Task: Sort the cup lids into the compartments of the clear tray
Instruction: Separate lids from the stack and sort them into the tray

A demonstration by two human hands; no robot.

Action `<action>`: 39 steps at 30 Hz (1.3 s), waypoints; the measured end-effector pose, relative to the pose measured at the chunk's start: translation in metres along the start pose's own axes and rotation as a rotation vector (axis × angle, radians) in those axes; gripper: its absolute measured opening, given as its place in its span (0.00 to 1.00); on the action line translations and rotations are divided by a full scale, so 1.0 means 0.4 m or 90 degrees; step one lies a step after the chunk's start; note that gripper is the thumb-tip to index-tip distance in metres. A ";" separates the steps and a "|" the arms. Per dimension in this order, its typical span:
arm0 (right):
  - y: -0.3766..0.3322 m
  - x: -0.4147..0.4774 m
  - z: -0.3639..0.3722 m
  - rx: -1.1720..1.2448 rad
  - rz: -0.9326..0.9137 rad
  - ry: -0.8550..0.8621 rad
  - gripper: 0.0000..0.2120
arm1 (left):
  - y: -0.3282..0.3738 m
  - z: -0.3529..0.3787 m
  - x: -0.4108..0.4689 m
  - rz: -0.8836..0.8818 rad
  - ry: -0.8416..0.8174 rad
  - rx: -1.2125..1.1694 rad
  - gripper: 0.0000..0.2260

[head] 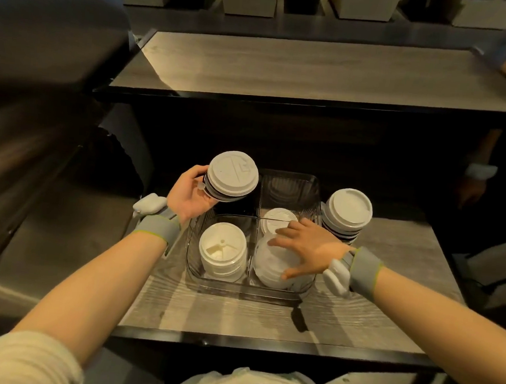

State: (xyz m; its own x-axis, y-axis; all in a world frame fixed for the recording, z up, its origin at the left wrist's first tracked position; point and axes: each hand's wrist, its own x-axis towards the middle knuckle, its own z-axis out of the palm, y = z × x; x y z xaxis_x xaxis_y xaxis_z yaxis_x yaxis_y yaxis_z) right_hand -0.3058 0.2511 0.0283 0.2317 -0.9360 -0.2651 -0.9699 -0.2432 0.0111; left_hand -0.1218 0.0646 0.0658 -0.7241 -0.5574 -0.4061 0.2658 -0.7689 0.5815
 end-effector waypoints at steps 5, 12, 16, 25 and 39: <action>-0.017 0.007 -0.090 0.205 0.056 0.306 0.20 | -0.004 -0.001 -0.014 0.004 -0.007 0.013 0.22; -0.054 0.139 -0.213 0.408 0.145 0.337 0.42 | -0.006 0.003 -0.025 0.000 0.006 0.076 0.13; -0.052 0.164 -0.212 0.366 0.160 0.338 0.39 | -0.001 0.006 -0.024 0.000 0.005 0.074 0.13; 0.056 0.139 -0.178 0.513 0.333 0.318 0.24 | 0.037 -0.017 -0.009 0.031 0.000 -0.002 0.17; 0.124 0.199 -0.041 0.261 0.282 -0.123 0.19 | 0.067 -0.044 0.018 0.035 0.016 0.016 0.10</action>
State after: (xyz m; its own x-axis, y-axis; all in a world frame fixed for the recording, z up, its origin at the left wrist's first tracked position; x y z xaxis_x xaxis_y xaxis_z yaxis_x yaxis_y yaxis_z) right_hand -0.3344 0.1605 0.0235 -0.1786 -0.8532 -0.4901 -0.9293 0.3099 -0.2009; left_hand -0.1088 0.0343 0.0662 -0.6921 -0.6071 -0.3904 0.2890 -0.7287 0.6208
